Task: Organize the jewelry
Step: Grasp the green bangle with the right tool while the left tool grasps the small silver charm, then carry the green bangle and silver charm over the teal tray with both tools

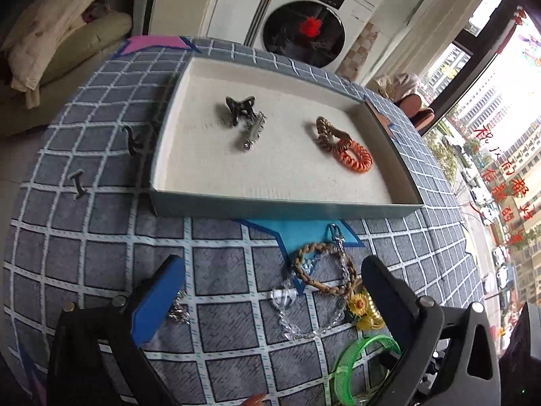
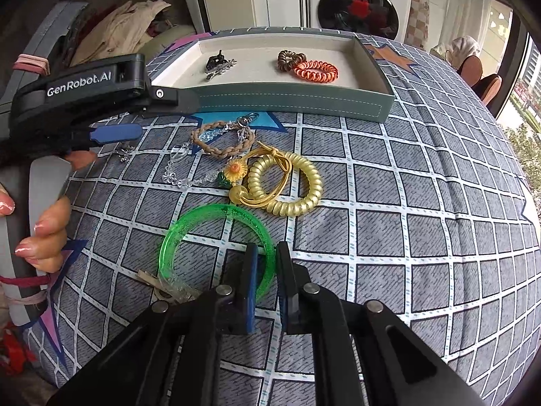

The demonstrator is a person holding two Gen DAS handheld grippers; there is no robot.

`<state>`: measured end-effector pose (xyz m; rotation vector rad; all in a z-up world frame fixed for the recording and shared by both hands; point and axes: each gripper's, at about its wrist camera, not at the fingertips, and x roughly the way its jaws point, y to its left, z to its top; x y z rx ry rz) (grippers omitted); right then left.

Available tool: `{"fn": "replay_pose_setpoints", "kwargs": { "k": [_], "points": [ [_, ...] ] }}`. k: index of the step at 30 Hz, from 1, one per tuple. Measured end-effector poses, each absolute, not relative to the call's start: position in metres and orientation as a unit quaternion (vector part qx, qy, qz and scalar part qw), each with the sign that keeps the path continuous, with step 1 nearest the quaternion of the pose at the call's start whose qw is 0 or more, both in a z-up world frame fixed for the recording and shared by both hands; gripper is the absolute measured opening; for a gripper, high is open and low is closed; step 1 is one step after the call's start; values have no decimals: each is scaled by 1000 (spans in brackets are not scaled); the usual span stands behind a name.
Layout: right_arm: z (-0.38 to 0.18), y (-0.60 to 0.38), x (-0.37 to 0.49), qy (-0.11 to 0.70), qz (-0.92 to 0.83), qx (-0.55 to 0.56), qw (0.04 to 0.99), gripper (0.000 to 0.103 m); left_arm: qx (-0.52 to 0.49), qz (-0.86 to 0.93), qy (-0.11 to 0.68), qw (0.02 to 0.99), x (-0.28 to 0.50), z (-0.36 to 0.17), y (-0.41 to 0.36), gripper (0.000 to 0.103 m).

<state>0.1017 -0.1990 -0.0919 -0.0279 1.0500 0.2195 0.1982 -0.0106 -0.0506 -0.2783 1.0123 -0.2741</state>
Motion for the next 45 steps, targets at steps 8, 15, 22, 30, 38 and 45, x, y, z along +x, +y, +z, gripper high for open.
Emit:
{"fn": "replay_pose_setpoints", "kwargs": {
  "k": [8, 15, 22, 30, 38, 45],
  "points": [
    [-92, -193, 99, 498, 110, -19, 860, 25, -70, -80, 450, 887, 204, -53, 13, 103],
    [-93, -191, 99, 496, 106, -27, 861, 25, -43, -70, 478, 874, 199, -89, 23, 103],
    [-92, -188, 98, 497, 100, -41, 861, 25, -8, -75, 486, 871, 195, -100, 8, 89],
    [-92, -194, 97, 496, 98, -24, 863, 8, 29, -104, 462, 880, 176, -84, -10, 32],
    [-77, -208, 95, 481, 101, 8, 871, 8, -23, -137, 445, 885, 166, -62, 6, 32],
    [-51, -224, 116, 458, 96, 37, 883, 8, -37, -147, 423, 893, 175, -31, 8, 32]
  ]
}}
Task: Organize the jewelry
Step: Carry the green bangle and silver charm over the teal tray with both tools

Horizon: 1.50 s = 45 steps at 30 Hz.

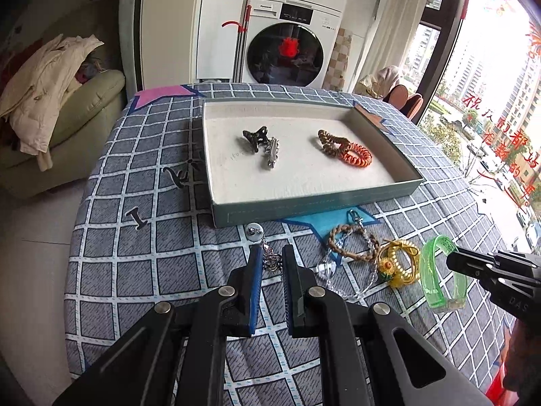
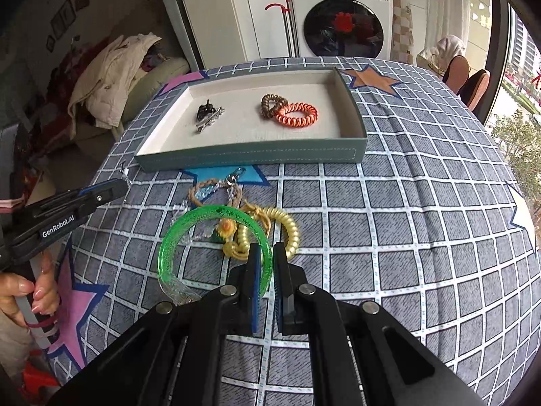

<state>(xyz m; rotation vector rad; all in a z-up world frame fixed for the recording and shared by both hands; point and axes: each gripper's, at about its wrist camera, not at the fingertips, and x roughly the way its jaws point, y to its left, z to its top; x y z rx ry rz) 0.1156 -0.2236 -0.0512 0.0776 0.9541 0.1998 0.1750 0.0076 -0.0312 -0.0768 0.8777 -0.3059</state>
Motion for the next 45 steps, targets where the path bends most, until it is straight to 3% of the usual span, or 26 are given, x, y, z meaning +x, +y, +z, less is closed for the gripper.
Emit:
{"fn": "replay_pose_setpoints", "kwargs": {
  "k": [14, 31, 45],
  "points": [
    [-20, -227, 218, 448, 100, 66, 886, 8, -31, -162, 418, 893, 251, -7, -12, 32],
    [-86, -189, 303, 526, 104, 64, 842, 8, 13, -145, 487, 861, 305, -58, -29, 32],
    [-89, -222, 313, 495, 13, 22, 869, 8, 39, -98, 462, 881, 317, -67, -38, 32]
  ]
}}
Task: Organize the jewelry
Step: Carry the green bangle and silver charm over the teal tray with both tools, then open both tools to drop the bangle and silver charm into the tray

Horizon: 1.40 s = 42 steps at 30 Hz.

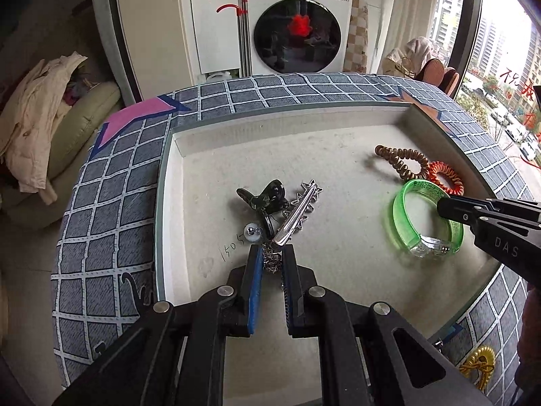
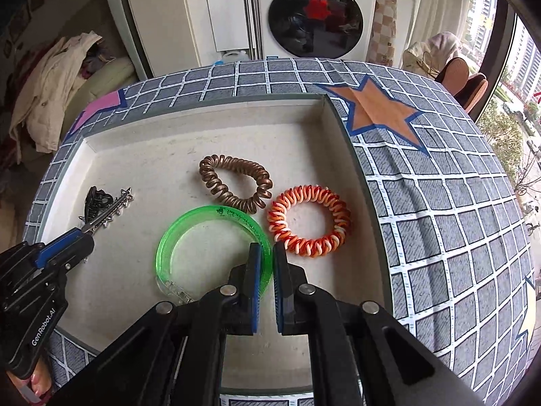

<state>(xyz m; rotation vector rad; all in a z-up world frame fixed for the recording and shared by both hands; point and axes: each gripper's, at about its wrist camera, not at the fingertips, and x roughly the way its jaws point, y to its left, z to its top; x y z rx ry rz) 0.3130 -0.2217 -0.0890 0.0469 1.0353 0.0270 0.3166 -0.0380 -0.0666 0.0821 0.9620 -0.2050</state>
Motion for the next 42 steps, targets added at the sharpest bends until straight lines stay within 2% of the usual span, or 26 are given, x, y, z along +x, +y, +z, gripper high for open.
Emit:
{"fn": "replay_pose_setpoints", "kwargs": {
  "k": [6, 8, 10, 16, 19, 30, 31, 33, 35, 42],
  "points": [
    [-88, -222, 312, 491, 15, 25, 870, 10, 32, -97, 461, 881, 315, -66, -37, 32],
    [-88, -222, 312, 493, 25, 33, 869, 22, 31, -92, 460, 882, 313, -65, -37, 32],
    [-88, -221, 311, 495, 32, 40, 867, 52, 29, -92, 458, 884, 311, -64, -37, 32],
    [-82, -219, 304, 488, 39, 45, 871, 53, 36, -95, 443, 891, 303, -54, -40, 32],
    [-72, -220, 297, 475, 46, 53, 877, 60, 37, -96, 437, 894, 297, -46, -40, 32],
    [-39, -234, 246, 433, 60, 82, 896, 65, 4, -91, 414, 906, 268, -22, -21, 33],
    [-39, -235, 240, 434, 62, 83, 895, 67, 0, -91, 416, 905, 264, -22, -19, 54],
    [-39, -236, 230, 434, 63, 84, 895, 69, -8, -82, 413, 907, 255, -21, -15, 103],
    [-41, -238, 219, 436, 66, 85, 894, 69, -8, -73, 389, 918, 241, -17, -12, 103],
    [-56, -240, 185, 457, 67, 73, 884, 70, 7, -87, 401, 912, 212, -23, -13, 103]
  ]
}}
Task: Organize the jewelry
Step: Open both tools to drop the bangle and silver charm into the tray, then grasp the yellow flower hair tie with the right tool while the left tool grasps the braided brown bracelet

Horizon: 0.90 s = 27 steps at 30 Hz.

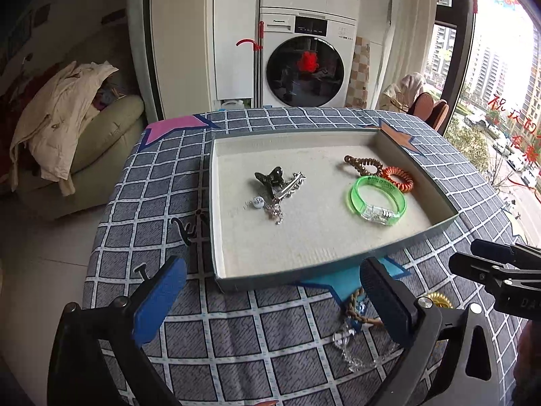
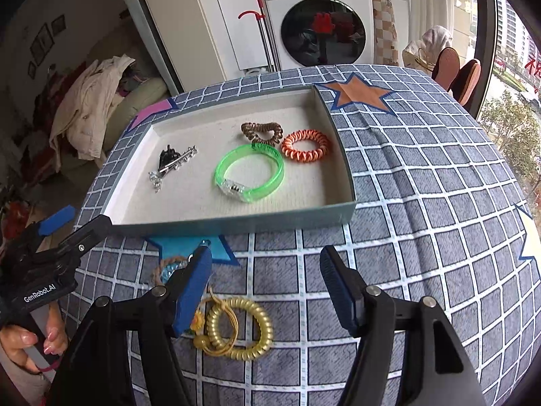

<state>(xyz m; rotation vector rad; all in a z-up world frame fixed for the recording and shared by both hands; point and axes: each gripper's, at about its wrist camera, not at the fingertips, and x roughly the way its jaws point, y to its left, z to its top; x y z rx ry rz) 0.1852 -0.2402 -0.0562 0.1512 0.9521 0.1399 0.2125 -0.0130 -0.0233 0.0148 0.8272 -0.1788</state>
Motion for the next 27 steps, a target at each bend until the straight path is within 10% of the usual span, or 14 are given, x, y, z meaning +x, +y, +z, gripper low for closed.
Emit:
{"fn": "replay_pose_setpoints", "kwargs": {
  "k": [14, 27],
  "points": [
    [-74, -222, 150, 479, 97, 36, 872, 69, 73, -111, 433, 892, 187, -56, -40, 103],
    [-83, -214, 153, 489, 112, 21, 865, 44, 74, -108, 455, 881, 189, -65, -43, 103]
  ]
}}
